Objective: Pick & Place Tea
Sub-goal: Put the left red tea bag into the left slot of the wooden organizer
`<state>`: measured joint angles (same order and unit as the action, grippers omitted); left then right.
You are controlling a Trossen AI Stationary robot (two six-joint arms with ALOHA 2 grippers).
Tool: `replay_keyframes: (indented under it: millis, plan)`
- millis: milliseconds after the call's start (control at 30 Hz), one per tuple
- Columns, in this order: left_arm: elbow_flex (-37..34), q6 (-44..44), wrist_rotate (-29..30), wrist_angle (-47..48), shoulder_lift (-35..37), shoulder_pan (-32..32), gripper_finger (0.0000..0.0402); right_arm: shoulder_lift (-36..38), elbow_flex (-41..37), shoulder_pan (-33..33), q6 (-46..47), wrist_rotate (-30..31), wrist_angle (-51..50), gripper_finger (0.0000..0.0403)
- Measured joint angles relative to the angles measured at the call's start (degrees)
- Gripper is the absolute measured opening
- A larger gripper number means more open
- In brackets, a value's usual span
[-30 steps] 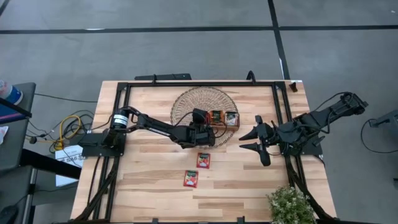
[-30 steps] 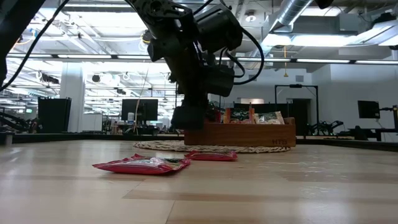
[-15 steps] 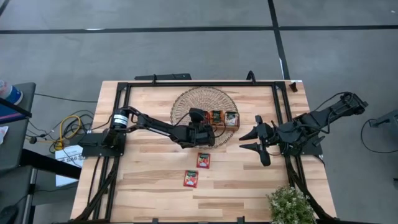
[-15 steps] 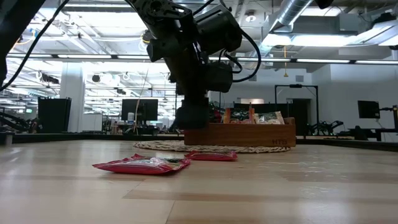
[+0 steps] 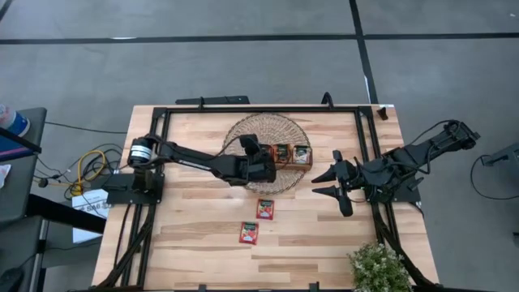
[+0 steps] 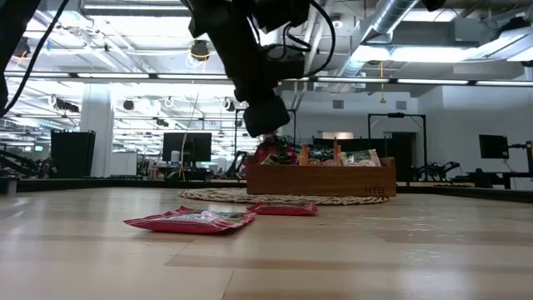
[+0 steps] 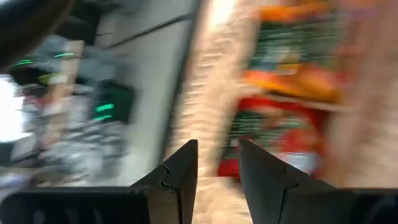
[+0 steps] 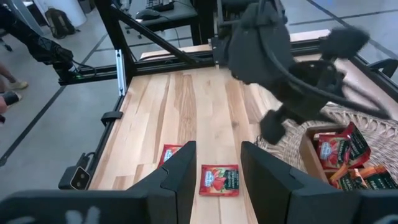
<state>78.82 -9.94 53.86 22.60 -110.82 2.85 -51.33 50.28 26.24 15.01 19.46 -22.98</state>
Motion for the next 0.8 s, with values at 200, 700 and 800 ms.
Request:
replay_keyframes:
  millis: [200,700,800]
  plan:
    - [-0.03,-6.01,-10.26,4.83,0.08,-0.11,0.0105,0.00,0.00,0.00,0.01,-0.02,0.73,0.0118]
    - [-0.08,-18.32,-17.90,4.12,0.08,-3.82,0.0105,-0.02,0.00,0.00,0.01,-0.02,1.26,0.0118]
    - [-0.08,-20.94,-18.81,3.60,0.08,-3.83,0.0105,-0.01,0.00,0.00,-0.01,-0.02,1.25,0.0118]
